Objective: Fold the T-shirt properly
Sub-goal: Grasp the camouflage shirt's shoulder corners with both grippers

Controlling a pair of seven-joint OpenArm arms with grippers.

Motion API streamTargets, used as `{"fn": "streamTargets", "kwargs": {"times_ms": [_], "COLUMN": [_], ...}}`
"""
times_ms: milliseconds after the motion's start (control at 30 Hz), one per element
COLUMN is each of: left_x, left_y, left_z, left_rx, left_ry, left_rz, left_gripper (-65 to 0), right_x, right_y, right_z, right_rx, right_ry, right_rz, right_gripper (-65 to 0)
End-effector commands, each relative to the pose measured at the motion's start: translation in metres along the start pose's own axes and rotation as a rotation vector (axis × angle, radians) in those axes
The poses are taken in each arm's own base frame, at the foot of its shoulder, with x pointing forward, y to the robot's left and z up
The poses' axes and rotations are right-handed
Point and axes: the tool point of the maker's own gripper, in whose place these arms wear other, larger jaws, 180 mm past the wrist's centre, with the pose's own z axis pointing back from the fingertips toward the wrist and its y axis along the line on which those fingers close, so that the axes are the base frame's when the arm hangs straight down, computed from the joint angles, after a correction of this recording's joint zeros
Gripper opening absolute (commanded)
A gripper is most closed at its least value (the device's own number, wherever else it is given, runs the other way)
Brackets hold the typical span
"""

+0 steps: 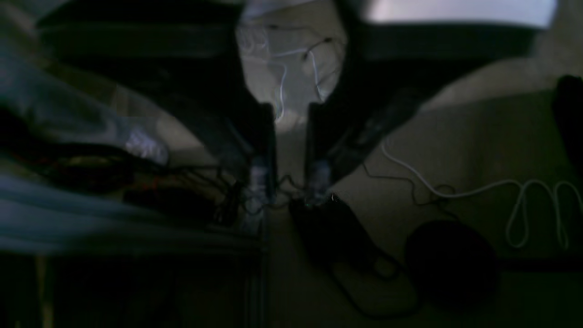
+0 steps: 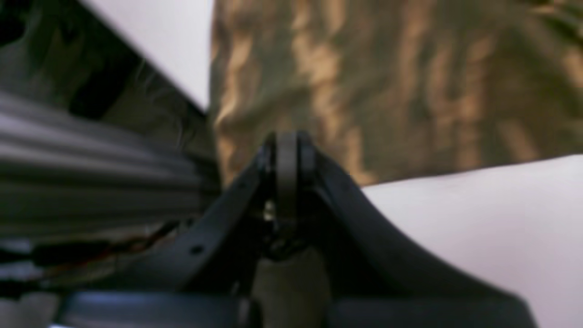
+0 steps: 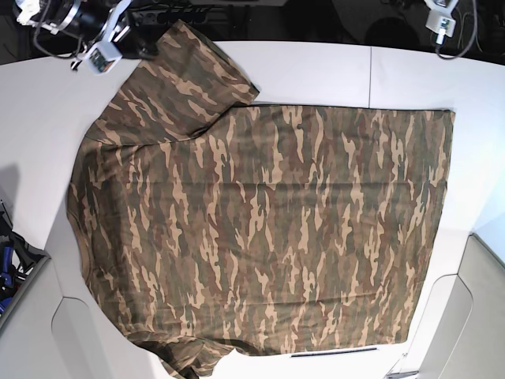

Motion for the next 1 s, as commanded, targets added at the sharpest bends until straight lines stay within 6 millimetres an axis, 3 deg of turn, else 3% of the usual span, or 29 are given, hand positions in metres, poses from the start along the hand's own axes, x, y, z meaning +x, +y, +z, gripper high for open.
{"fn": "streamTargets", "kwargs": {"times_ms": [0,133,200,333,433,500,667,967], "left_x": [0.009,0.039,0.054,0.080,0.100,0.114,0.145,0.169], "left_y": [0.005,0.023,0.030,0.041,0.047,0.049,0.057,0.094], "left_z": [0.010,0.030,0.040,0.056,0.059,0.059,0.059,0.051], "left_rx": [0.008,0.049,0.056,0.051,0.049,0.048,0.052,0.077], "left_ry": [-0.031,-0.133,-0.184,-0.268,-0.298,-0.324,-0.374,-0.412], "left_rz": [-0.006,0.013,0.024,0.033,-0.006,-0.032,-0.084,-0.040], "left_gripper": [-43.7,-37.2,-36.4,-35.9,-26.8,-24.2,-24.1,-24.1], "right_x": [0.010,0.017,0.018,0.010,0.003,0.001,-0.005,-0.015], "right_y": [-0.004,-0.031,-0.046,-0.066,-0.069,-0.069,-0.067,-0.051], "right_z": [0.005,0.015,0.021,0.029,0.029,0.028,0.025,0.011], "right_rx": [-0.009,-0.101,-0.161,-0.265,-0.294,-0.301,-0.322,-0.312], "right_ry": [-0.035,-0.065,-0.076,-0.058,-0.037,-0.032,-0.021,-0.029], "right_rz": [-0.005,-0.092,-0.143,-0.218,-0.254,-0.267,-0.313,-0.415], "right_gripper": [-63.4,-45.5,-40.0,-38.8,-36.6,-33.3,-30.3,-30.3]}}
